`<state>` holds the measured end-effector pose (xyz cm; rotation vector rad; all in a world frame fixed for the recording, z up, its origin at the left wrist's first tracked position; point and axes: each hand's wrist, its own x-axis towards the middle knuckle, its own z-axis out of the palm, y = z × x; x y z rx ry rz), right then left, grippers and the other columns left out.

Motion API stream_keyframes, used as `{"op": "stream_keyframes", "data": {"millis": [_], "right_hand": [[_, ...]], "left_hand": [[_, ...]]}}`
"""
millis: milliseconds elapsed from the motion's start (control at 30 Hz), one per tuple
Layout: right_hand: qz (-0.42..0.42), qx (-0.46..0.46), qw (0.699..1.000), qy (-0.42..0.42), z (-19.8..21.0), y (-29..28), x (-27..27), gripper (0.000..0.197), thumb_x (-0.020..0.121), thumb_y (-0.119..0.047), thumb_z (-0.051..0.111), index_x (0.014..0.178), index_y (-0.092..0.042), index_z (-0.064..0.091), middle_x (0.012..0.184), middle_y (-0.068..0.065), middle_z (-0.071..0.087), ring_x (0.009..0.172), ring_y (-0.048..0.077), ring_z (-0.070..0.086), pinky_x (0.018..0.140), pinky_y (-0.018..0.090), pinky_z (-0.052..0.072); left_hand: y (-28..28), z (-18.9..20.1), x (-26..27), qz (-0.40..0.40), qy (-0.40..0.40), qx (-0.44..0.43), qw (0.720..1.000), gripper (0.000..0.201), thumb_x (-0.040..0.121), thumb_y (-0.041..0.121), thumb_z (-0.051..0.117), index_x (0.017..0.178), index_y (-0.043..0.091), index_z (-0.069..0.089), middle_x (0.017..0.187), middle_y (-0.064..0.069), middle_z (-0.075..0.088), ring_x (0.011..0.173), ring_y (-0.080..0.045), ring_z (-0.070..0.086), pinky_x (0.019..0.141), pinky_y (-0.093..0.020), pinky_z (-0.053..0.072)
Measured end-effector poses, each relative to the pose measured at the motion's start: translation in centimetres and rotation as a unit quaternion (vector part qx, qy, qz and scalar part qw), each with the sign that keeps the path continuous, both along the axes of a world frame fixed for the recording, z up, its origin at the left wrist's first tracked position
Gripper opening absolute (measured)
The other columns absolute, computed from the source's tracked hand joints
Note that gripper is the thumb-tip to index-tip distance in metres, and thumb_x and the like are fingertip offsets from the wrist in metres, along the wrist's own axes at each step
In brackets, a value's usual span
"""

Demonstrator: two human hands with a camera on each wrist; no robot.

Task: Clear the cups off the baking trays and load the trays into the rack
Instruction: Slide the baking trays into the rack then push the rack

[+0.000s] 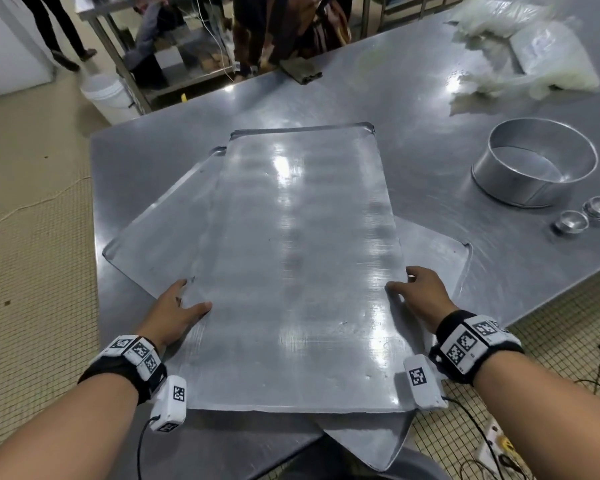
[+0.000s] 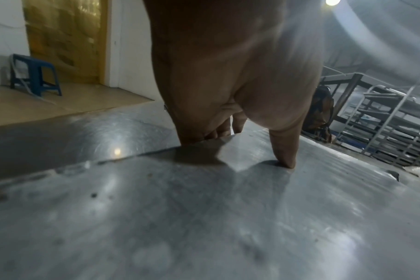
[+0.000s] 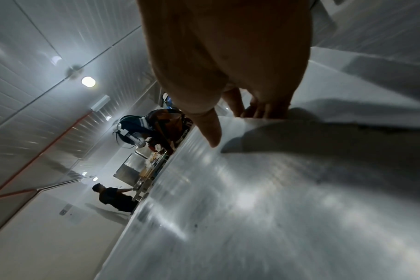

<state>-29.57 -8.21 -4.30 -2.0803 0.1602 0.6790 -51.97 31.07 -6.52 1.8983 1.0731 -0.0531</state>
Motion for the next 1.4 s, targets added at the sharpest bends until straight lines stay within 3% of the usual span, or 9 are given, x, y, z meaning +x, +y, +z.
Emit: {"op": "stream_keyframes", "data": {"millis": [167, 333, 400, 633, 767, 900, 1167, 1333, 1400], "right_hand": [[-0.005, 0.064, 0.998, 0.019, 0.5, -1.3, -0.2, 0.021, 0.094, 0.006, 0.061, 0.11, -0.007, 0.057, 0.092, 0.004, 0.063, 0.078, 0.012, 0.06, 0.055, 0.012, 0.047], [0.071, 0.041, 0.996, 0.025, -0.4, -2.5, 1.3, 0.044, 0.095, -0.007, 0.067, 0.134, -0.014, 0.048, 0.122, 0.01, 0.064, 0.09, 0.01, 0.059, 0.076, 0.028, 0.044], [0.085, 0.034, 0.995, 0.034, -0.2, -2.7, 1.4, 0.053, 0.096, -0.01, 0.067, 0.142, -0.014, 0.042, 0.123, 0.01, 0.062, 0.091, 0.012, 0.057, 0.085, 0.031, 0.042], [0.147, 0.049, 0.987, 0.047, 0.6, -4.5, 1.0, 0.06, 0.098, -0.007, 0.063, 0.149, -0.017, 0.035, 0.102, -0.007, 0.06, 0.088, 0.008, 0.059, 0.065, 0.022, 0.043], [0.185, 0.026, 0.981, 0.052, 0.5, -6.0, 1.6, 0.052, 0.097, -0.022, 0.067, 0.144, -0.016, 0.043, 0.112, 0.004, 0.068, 0.097, 0.018, 0.065, 0.071, 0.029, 0.048], [0.212, -0.014, 0.977, -0.021, 0.9, -7.2, 1.6, 0.055, 0.095, -0.043, 0.066, 0.142, -0.022, 0.044, 0.116, 0.001, 0.068, 0.104, 0.023, 0.065, 0.092, 0.042, 0.053], [0.224, -0.016, 0.973, -0.046, 1.1, -11.3, 1.1, 0.075, 0.095, -0.047, 0.063, 0.153, -0.018, 0.028, 0.132, -0.003, 0.055, 0.111, 0.015, 0.053, 0.095, 0.033, 0.041], [0.203, 0.004, 0.975, -0.094, 0.4, -13.3, 2.2, 0.083, 0.081, -0.068, 0.07, 0.147, -0.028, 0.041, 0.135, -0.008, 0.061, 0.117, 0.016, 0.062, 0.102, 0.043, 0.05], [0.188, 0.033, 0.977, -0.098, -0.1, -13.8, 2.9, 0.084, 0.071, -0.078, 0.072, 0.14, -0.037, 0.047, 0.129, -0.014, 0.066, 0.113, 0.014, 0.066, 0.1, 0.047, 0.054]], "left_hand": [[0.9, -2.3, -1.3, 0.005, -0.025, -0.033, 0.999, 0.125, 0.049, 0.072, 0.089, 0.153, 0.02, 0.043, 0.141, -0.003, 0.061, 0.129, -0.021, 0.059, 0.113, -0.045, 0.044], [-1.6, -0.4, -0.9, -0.007, -0.007, -0.04, 0.999, 0.034, 0.081, 0.022, 0.086, 0.108, 0.016, 0.065, 0.105, -0.008, 0.076, 0.098, -0.025, 0.073, 0.084, -0.032, 0.056], [-1.8, -0.2, -0.7, -0.01, -0.014, -0.035, 0.999, 0.026, 0.085, 0.009, 0.081, 0.099, 0.017, 0.061, 0.096, -0.009, 0.074, 0.083, -0.017, 0.07, 0.069, -0.02, 0.055], [-1.9, 1.2, -1.2, -0.085, 0.061, -0.047, 0.993, 0.058, 0.079, 0.022, 0.088, 0.124, 0.02, 0.051, 0.102, -0.005, 0.072, 0.09, -0.019, 0.068, 0.081, -0.033, 0.054], [-3.6, 2.7, -1.6, -0.118, 0.067, -0.047, 0.99, 0.034, 0.086, 0.016, 0.08, 0.109, 0.02, 0.055, 0.101, -0.001, 0.072, 0.094, -0.019, 0.069, 0.092, -0.035, 0.054], [-5.0, 3.4, -2.8, -0.11, 0.048, -0.049, 0.992, 0.073, 0.071, 0.043, 0.091, 0.128, 0.016, 0.056, 0.114, -0.003, 0.076, 0.106, -0.02, 0.072, 0.103, -0.047, 0.053], [-9.0, 5.3, -4.1, -0.122, 0.111, -0.041, 0.985, 0.078, 0.059, 0.058, 0.093, 0.116, 0.02, 0.054, 0.105, -0.009, 0.071, 0.093, -0.028, 0.072, 0.077, -0.049, 0.062], [-11.5, 5.9, -4.1, -0.087, 0.076, -0.061, 0.991, 0.097, 0.043, 0.066, 0.09, 0.117, 0.017, 0.05, 0.1, -0.015, 0.069, 0.074, -0.024, 0.07, 0.05, -0.034, 0.053], [-12.4, 6.0, -4.1, -0.062, 0.03, -0.065, 0.996, 0.092, 0.056, 0.06, 0.091, 0.126, 0.019, 0.047, 0.098, -0.013, 0.074, 0.073, -0.023, 0.073, 0.05, -0.035, 0.055]]}}
